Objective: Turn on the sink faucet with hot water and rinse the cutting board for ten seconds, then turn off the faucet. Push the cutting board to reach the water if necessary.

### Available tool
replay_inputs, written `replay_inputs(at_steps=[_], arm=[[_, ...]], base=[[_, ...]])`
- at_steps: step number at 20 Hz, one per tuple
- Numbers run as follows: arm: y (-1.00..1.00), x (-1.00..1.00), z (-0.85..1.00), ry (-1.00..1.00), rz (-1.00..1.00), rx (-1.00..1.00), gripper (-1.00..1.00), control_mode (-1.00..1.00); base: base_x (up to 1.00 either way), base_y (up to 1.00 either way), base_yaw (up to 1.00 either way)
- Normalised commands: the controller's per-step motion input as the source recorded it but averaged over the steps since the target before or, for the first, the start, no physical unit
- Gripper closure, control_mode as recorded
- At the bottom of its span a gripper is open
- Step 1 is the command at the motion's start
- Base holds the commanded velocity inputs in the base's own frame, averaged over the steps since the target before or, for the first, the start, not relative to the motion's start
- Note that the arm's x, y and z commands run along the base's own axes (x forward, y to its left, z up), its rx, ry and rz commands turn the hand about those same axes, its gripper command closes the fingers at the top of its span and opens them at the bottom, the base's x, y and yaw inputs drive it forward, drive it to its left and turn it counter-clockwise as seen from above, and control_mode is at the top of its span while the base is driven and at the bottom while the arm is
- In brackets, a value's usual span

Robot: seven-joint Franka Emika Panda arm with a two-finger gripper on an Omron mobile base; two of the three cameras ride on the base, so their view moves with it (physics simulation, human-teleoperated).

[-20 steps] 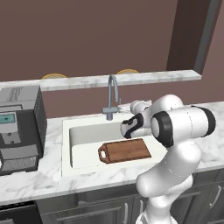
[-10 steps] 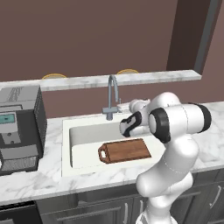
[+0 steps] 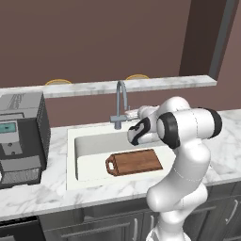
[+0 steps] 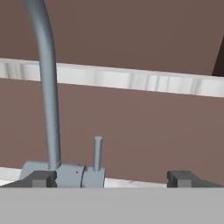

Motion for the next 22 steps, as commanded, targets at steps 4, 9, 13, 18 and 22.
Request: replay_inputs(at_steps=[4, 9, 13, 18, 22], arm=[[0.0, 0.15, -0.08, 0.0, 0.0, 0.0, -1.0, -1.0], [0.0, 0.16, -0.08, 0.0, 0.0, 0.0, -1.0, -1.0], [0.0, 0.16, -0.09, 0.0, 0.0, 0.0, -1.0, -1.0], [0.0, 0.14, -0.1, 0.0, 0.0, 0.0, -1.0, -1.0], [0.01, 0.12, -0.1, 0.0, 0.0, 0.0, -1.0, -1.0]], base=[[0.0, 0.0, 0.0], [0.0, 0.0, 0.0], [0.0, 0.0, 0.0], [0.0, 0.0, 0.0], [0.0, 0.0, 0.0]])
